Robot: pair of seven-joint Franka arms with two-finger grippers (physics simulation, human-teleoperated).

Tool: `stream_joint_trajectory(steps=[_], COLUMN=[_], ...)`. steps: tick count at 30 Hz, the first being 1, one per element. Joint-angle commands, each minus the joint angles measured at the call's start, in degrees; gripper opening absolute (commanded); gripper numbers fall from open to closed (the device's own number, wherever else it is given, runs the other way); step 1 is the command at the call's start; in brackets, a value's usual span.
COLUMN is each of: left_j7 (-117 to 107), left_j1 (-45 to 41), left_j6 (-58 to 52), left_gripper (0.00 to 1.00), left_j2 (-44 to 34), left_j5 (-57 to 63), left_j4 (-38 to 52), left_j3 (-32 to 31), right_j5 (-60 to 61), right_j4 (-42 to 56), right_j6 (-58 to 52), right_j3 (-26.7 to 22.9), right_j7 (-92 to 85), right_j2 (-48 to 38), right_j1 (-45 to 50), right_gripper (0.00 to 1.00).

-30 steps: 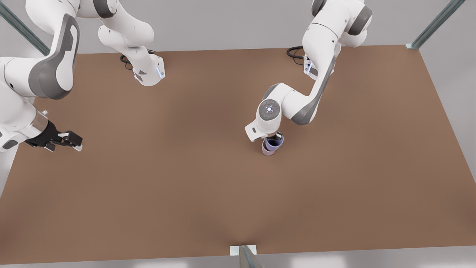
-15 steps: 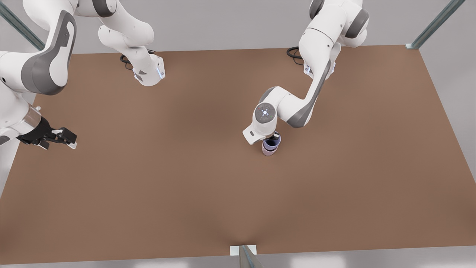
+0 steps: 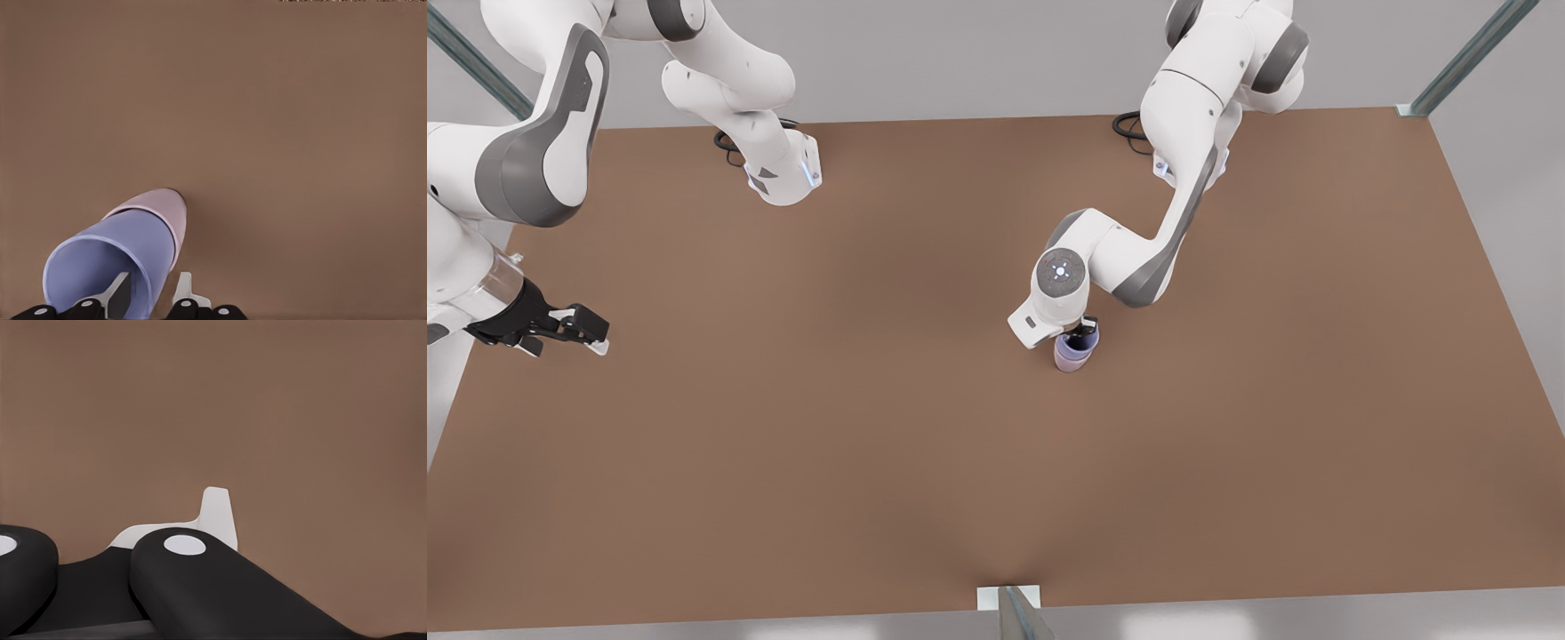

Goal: Stack the cups, with the pink cup at the bottom and the purple cup at the top

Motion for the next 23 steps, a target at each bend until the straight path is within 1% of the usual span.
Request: stream_joint_trajectory(steps=[1,3,4,6,7,8,9,11,12,13,14,16,17,23], left_j7=[-1.8,-1.6,-0.4,8.6,13.9,14.1,15.6,15.7,16.9,18.5,20.3,26.4,26.9,26.7], left_j1=[0.0,0.2,0.4,0.8,0.7,0.7,0.8,1.3,10.3,19.7,24.5,28.9,30.2,31.7], left_j6=[-0.6,-3.0,-6.0,-13.1,-15.9,-16.9,-20.5,-26.2,-27.8,-27.8,-27.6,-27.4,-26.9,-25.2], left_gripper=[1.0,1.0,1.0,1.0,1.0,1.0,1.0,1.0,1.0,1.0,1.0,1.0,1.0,1.0], left_j2=[-0.6,-2.4,-2.5,-3.0,-5.0,-6.8,-7.3,-7.4,-9.5,-11.9,-13.0,-16.8,-19.0,-20.4], left_j5=[0.3,0.2,0.2,-2.8,-4.1,-4.1,-4.0,-3.5,-3.3,-0.4,3.4,5.1,5.2,5.4], left_j4=[0.1,0.4,2.4,6.1,6.6,7.3,9.7,15.0,15.6,15.6,15.4,14.4,12.4,11.3], left_j3=[0.2,0.8,2.2,10.0,14.4,16.7,18.5,19.4,12.6,3.6,-2.2,-5.5,-6.0,-6.1], right_j5=[0.0,0.0,0.0,0.0,0.0,0.0,0.0,0.0,0.1,0.0,0.1,0.0,0.1,0.1], right_j4=[0.0,0.0,0.0,0.0,0.0,0.0,0.0,0.0,0.0,0.0,0.0,0.0,0.0,0.0], right_j6=[0.0,0.0,0.0,0.0,0.0,0.0,0.0,0.0,0.0,0.0,0.0,0.0,0.0,-0.6], right_j3=[0.0,0.0,0.0,0.0,0.0,0.0,0.0,0.0,0.0,0.0,0.0,0.0,0.0,0.0], right_j7=[-0.4,-0.4,-0.4,-0.4,-0.4,-0.4,-0.4,-0.4,-0.4,-0.4,-0.4,-0.4,-0.4,-0.5], right_j2=[-0.1,-0.1,-0.1,-0.1,-0.2,-0.2,-0.2,-0.2,-0.2,-0.1,-0.2,-0.1,-0.1,-0.3], right_j1=[0.0,0.0,0.0,0.0,0.0,0.0,0.0,0.0,0.0,0.1,0.1,0.0,0.0,0.0], right_gripper=[1.0,1.0,1.0,1.0,1.0,1.0,1.0,1.0,1.0,1.0,1.0,1.0,1.0,1.0])
